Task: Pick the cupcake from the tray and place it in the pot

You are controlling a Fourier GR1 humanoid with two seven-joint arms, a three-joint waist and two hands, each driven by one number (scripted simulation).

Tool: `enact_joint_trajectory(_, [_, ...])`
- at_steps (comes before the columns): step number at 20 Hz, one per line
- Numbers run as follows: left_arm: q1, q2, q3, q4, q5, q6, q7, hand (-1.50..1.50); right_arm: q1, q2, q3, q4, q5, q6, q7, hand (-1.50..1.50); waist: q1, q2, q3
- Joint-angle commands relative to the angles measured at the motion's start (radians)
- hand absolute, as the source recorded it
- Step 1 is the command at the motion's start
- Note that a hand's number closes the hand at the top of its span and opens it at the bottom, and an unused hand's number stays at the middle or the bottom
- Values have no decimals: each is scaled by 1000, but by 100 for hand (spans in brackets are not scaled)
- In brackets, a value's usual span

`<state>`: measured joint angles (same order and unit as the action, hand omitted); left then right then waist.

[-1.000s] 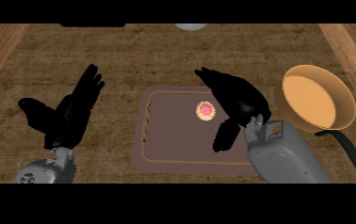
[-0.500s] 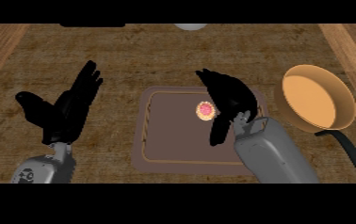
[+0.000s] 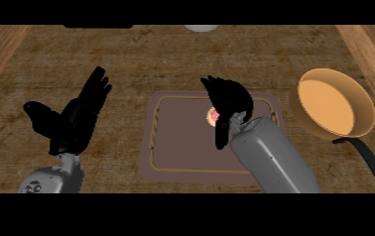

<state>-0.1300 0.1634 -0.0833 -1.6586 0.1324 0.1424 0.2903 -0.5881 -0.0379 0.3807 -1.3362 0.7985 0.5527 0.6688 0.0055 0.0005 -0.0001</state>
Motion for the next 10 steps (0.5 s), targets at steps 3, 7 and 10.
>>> enact_joint_trajectory(3, [-50, -14, 33, 56, -19, -10, -25, 0, 38, 33, 40, 96, 80, -58, -36, -150, -4, 1, 0])
enact_joint_trajectory(7, [35, -35, -13, -61, -55, -1, 25, 0, 25, 37, 12, 107, 91, -19, -37, -150, 0, -1, 0])
enact_joint_trajectory(10, [-22, -7, 62, -14, -5, -48, 41, 0, 44, 37, 0, 57, 90, 7, -33, -150, -3, -1, 0])
